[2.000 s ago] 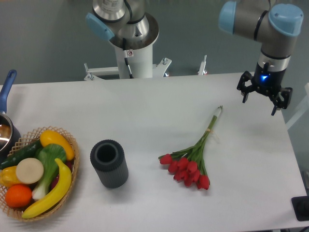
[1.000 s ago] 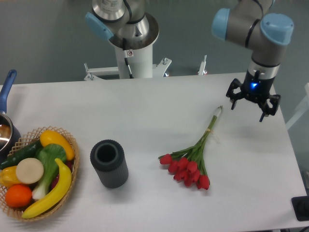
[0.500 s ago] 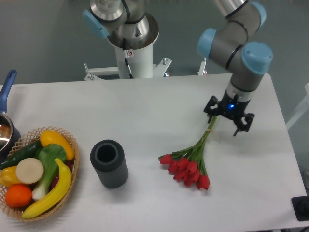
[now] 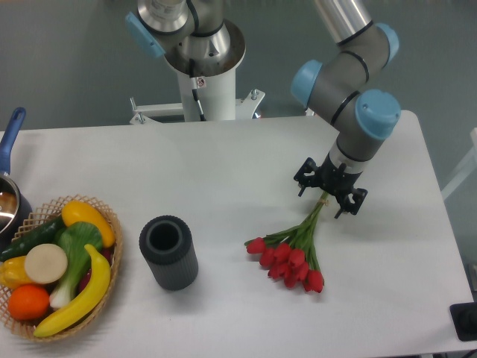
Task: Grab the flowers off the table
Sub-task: 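Lower the gripper onto the tulip stems and close it around them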
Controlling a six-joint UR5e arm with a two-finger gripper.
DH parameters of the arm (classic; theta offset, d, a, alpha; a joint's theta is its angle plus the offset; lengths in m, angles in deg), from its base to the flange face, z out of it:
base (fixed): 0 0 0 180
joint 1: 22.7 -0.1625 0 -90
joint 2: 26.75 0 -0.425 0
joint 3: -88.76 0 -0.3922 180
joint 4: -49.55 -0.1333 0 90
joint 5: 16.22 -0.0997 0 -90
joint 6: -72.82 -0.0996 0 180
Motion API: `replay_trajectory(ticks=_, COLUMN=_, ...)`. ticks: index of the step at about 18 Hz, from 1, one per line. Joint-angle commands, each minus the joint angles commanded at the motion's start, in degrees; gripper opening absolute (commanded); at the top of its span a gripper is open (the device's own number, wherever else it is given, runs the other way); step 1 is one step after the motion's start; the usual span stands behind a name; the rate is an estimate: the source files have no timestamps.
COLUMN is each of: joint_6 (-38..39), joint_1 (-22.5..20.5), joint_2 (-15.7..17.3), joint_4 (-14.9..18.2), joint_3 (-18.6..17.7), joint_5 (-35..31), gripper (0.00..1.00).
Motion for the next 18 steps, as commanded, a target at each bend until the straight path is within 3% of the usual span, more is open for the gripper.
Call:
replay_trajectory(ticks=9, joint_6=0.3, joint_1=0.3, joint_2=-2.6, joint_4=-0.1, joint_3=1.3, joint_5=0.1, gripper=1.0)
replay_trajectory(ticks=14, joint_6=0.4, joint_1=0.4, joint_2=-2.8, joint_4=0.0, joint_3=1.6, joint_5=0.1, gripper=0.94)
replay_trajectory(ticks=18, joint_6=0.4, joint_1=0.3, joint_2=-3.0, joint_4=0.3, joint_3=2.1, joint_5=0.1, gripper=0.69)
